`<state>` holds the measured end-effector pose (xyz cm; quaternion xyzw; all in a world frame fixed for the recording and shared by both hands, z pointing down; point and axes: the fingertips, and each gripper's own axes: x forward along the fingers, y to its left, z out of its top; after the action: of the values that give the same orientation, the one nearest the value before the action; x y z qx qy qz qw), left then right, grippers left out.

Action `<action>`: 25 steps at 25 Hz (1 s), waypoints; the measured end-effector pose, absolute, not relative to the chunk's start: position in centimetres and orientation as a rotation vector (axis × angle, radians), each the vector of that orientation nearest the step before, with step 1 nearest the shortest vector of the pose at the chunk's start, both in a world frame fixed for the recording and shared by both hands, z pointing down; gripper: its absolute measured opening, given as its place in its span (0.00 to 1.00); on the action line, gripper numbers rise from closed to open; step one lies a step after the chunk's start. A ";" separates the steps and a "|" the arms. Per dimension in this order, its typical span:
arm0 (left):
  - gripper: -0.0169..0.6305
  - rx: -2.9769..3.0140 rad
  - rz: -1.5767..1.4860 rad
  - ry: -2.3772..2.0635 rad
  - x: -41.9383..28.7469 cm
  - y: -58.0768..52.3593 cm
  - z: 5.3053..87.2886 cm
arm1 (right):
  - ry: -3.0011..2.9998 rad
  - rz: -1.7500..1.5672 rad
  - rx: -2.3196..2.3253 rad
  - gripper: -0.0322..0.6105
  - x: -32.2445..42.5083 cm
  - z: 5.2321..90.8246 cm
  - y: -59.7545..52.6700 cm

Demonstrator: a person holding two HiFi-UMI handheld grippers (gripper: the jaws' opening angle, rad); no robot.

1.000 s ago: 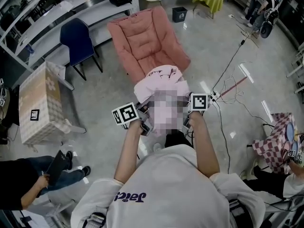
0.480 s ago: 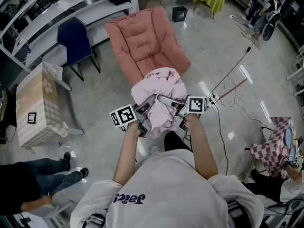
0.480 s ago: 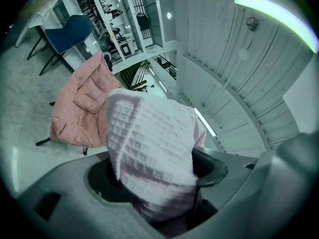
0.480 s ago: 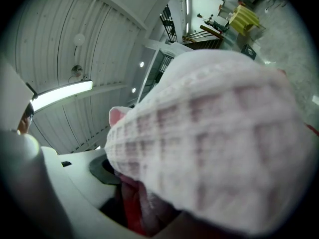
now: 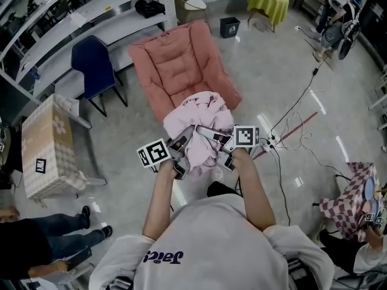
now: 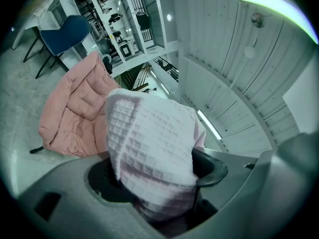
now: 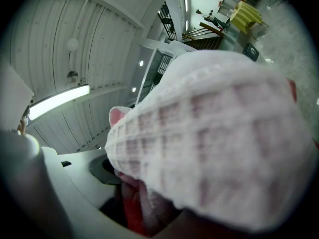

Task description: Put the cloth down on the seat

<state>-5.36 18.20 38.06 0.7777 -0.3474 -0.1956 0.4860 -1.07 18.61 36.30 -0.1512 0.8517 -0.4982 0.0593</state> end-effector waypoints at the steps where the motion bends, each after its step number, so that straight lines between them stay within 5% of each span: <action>1: 0.55 1.897 -0.479 -0.851 -5.3 17.9 38.2 | 2.583 -1.498 -0.455 0.57 -1.0 36.4 18.3; 25: 0.55 1.836 -0.515 -0.958 2.1 -0.7 38.4 | 2.582 -1.599 -0.356 0.57 6.8 37.0 -0.9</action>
<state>2.06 -0.73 38.39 0.7535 -0.3933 -0.2115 0.4826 6.75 -0.88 37.01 -0.1165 0.8436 -0.5225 0.0418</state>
